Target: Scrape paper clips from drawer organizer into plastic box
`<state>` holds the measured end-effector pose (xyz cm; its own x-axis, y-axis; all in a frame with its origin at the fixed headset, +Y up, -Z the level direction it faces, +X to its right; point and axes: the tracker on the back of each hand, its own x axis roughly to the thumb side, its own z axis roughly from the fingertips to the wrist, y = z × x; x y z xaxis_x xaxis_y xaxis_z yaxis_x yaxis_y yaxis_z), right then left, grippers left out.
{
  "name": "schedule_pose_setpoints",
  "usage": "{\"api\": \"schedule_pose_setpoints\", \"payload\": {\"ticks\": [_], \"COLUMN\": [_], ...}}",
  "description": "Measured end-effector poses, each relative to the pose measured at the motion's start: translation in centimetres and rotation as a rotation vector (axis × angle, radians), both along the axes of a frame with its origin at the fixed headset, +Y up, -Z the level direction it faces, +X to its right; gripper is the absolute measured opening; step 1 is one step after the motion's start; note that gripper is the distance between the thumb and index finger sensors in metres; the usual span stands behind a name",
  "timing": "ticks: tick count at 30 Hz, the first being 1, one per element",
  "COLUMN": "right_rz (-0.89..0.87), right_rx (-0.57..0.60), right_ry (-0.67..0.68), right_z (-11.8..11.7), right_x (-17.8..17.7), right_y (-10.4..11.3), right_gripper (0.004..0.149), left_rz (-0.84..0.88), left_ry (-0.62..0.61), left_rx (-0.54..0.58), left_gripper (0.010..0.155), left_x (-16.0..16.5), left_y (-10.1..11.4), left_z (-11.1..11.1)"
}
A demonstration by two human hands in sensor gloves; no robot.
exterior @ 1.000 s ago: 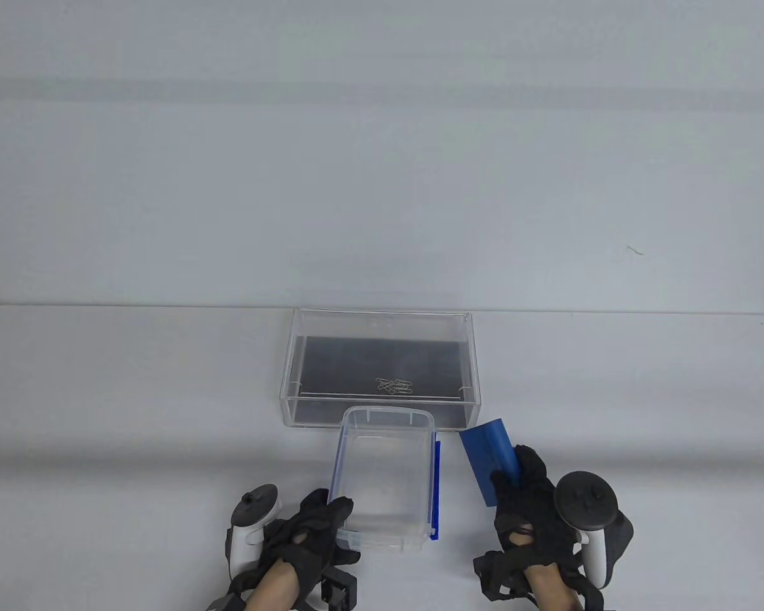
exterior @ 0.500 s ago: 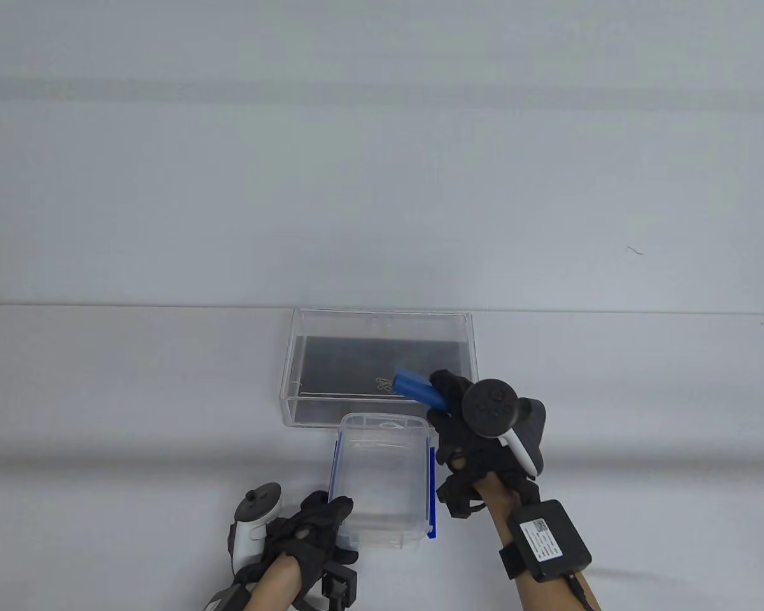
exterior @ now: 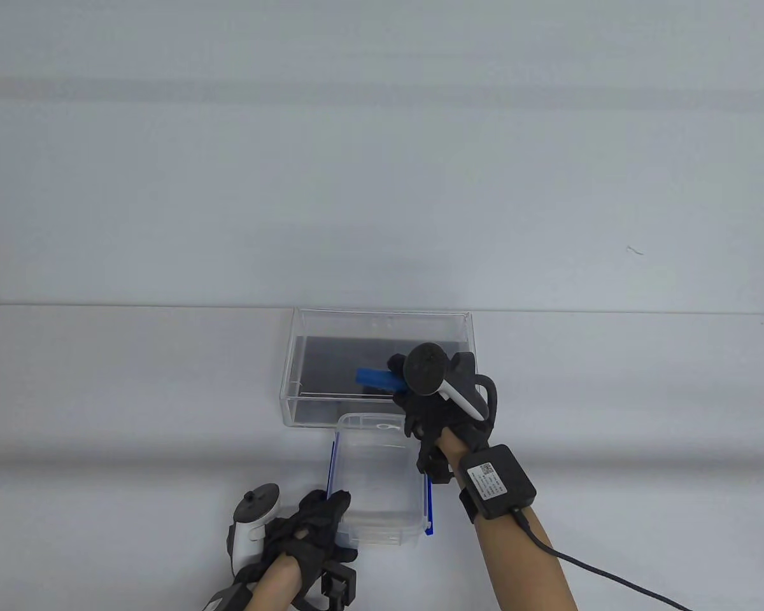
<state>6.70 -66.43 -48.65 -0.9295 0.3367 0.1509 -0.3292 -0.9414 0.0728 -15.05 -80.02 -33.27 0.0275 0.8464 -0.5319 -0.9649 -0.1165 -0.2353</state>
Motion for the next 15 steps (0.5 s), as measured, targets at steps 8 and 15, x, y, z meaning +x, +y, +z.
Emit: {"api": "schedule_pose_setpoints", "payload": {"ticks": [8, 15], "right_rz": [-0.019, -0.148], "right_rx": [-0.135, -0.3], "right_ry": [0.123, 0.245], "right_z": [1.2, 4.1], "right_x": [0.2, -0.1], "right_y": [2.2, 2.8], "right_gripper": [0.062, 0.062], "left_rz": [-0.012, -0.021], "left_ry": [0.007, 0.004], "left_rx": [0.003, 0.007], "left_gripper": [0.085, 0.085], "left_x": [-0.1, -0.2], "left_y": [-0.1, -0.1], "left_z": [-0.1, -0.2]}}
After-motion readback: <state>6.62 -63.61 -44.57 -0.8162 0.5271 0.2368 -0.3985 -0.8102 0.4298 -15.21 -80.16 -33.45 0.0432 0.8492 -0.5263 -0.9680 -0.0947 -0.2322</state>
